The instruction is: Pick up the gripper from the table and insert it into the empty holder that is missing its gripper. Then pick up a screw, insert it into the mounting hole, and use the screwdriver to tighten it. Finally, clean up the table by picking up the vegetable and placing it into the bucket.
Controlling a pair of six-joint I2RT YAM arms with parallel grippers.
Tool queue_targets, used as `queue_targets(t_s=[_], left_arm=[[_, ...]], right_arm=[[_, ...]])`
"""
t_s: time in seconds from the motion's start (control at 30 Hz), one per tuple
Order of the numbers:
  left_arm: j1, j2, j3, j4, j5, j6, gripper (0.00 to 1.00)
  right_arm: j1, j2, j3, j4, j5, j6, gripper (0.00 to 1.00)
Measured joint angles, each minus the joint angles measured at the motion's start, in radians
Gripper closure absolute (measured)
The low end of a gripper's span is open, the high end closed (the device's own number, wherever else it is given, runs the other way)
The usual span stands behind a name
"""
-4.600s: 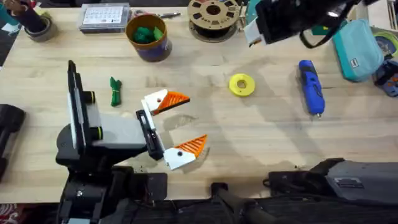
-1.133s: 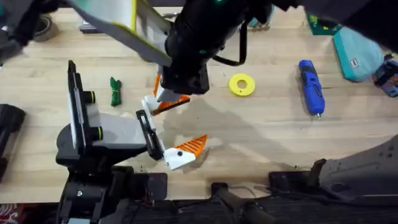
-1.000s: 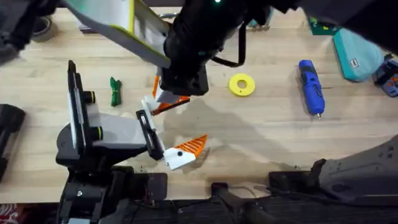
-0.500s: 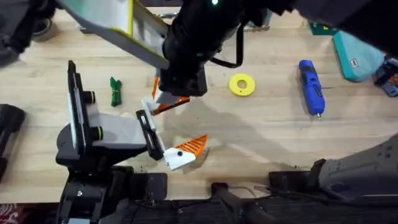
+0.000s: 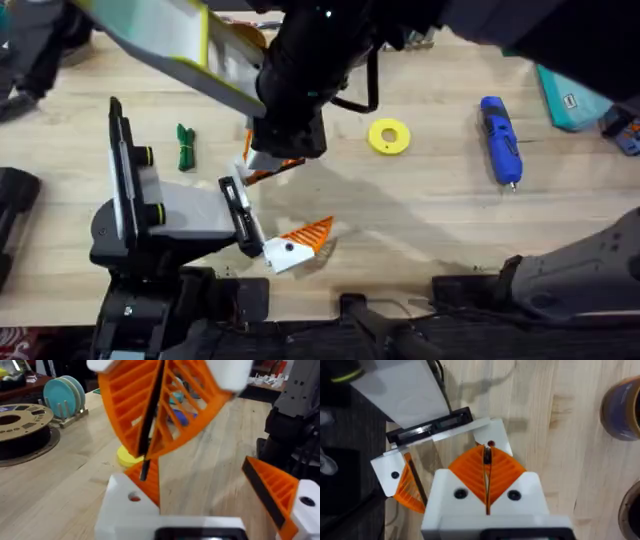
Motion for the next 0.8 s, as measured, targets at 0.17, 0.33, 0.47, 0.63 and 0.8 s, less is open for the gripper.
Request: queue_targets(t_s=[0.17,0.33,0.47,0.63,0.8], left_arm=[[0.0,0.0,0.0,0.0,0.0,0.0,0.015],[0.0,0.0,0.0,0.0,0.0,0.0,0.015],[0.0,0.0,0.0,0.0,0.0,0.0,0.015],[0.0,0.0,0.0,0.0,0.0,0.0,0.015],[0.0,0.0,0.0,0.0,0.0,0.0,0.015]], right_arm=[[0.0,0.0,0.0,0.001,0.0,0.0,0.995],[0.0,0.0,0.0,0.001,0.002,0.0,0.995],[0.0,0.0,0.0,0.002,0.009,0.0,0.995],[0.0,0.0,0.0,0.004,0.009,0.0,0.995],[0.0,0.0,0.0,0.004,0.009,0.0,0.995]])
